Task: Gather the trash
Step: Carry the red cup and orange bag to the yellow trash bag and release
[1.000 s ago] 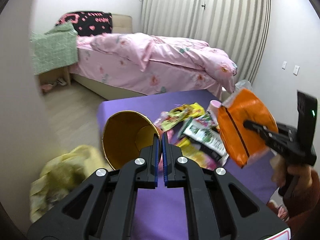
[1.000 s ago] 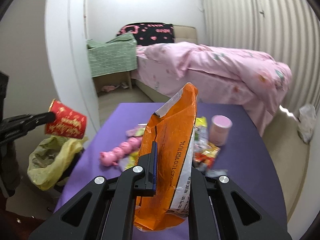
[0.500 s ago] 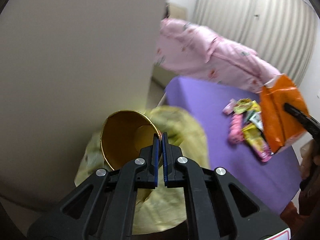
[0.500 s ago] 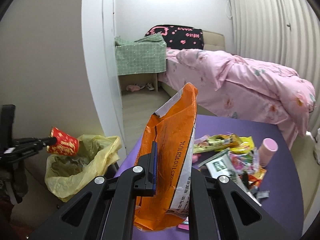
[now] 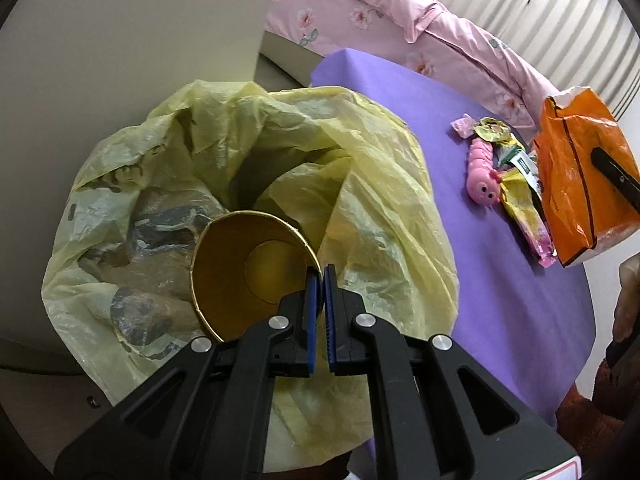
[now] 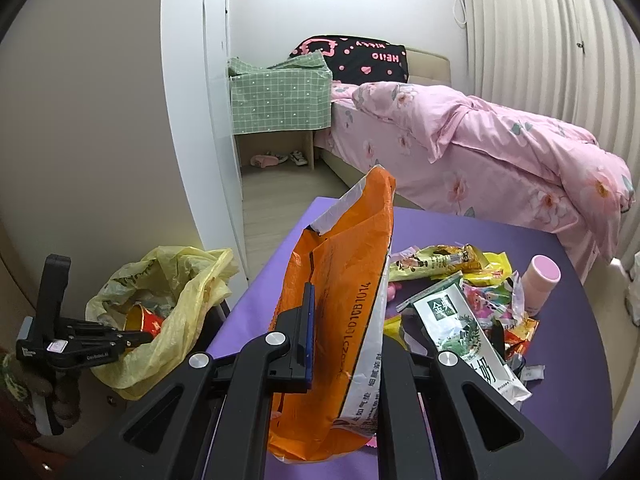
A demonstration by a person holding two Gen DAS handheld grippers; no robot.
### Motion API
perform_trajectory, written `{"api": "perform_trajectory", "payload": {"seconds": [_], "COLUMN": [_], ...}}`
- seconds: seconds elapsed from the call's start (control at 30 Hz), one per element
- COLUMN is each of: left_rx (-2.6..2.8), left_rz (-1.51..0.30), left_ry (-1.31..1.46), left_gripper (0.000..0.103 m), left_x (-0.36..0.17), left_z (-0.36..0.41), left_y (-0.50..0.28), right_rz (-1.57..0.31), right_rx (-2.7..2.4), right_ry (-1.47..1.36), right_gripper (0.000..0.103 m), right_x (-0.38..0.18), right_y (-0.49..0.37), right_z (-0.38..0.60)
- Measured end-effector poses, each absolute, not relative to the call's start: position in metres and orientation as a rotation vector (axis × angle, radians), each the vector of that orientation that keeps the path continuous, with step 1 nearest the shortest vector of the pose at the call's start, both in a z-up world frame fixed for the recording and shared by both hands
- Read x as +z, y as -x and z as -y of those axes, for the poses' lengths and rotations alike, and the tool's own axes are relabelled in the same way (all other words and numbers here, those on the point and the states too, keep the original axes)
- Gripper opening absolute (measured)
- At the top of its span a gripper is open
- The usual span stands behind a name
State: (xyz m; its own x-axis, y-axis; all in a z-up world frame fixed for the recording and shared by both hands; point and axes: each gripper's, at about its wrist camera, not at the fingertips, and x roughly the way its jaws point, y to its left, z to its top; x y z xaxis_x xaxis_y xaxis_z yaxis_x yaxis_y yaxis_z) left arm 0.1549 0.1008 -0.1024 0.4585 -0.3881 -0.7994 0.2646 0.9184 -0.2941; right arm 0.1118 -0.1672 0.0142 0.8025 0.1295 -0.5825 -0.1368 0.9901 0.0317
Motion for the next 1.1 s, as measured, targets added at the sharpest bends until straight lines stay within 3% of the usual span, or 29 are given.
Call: {"api": "perform_trajectory", "payload": {"seconds": [0.07,0.2,0.37,0.7,1.1], "left_rx": [-0.397,-0.367,-0.249,-0.024,0.021], "left_rz": [-0.999,-0.958,-0.841,-0.586,-0.578], "left_ry": [0.129,0.151,0.224,0.258,0.37], "left_gripper": [0.004,0.025,0.034,0.042,0.042], "left_x": [-0.096,-0.081,-0.047,0.004,-0.025], "left_z": [-0.099,-0.112,-0.149,-0.208,-0.25], "left_y": [-0.157,-0.159,-0.152,-0.115,-0.109], "right_rz": [-0.623,-0.617,-0.623,-0.638,-1.055], "right_rx": [0.146,0.163,0.233,0.484,0.456], "right_ry": [0.013,0.02,0.043,0.022,0.071], "right_gripper": [0.008,0.008,0.008,0.008,0.008], "right_x": [0.014,0.017,0.022,0.018,-0.12], "right_y": [-0.111,-0.111,-0.121,-0.175,-0.223], "right_z": [0.166,0.159,0.133,0.013,-0.072]}}
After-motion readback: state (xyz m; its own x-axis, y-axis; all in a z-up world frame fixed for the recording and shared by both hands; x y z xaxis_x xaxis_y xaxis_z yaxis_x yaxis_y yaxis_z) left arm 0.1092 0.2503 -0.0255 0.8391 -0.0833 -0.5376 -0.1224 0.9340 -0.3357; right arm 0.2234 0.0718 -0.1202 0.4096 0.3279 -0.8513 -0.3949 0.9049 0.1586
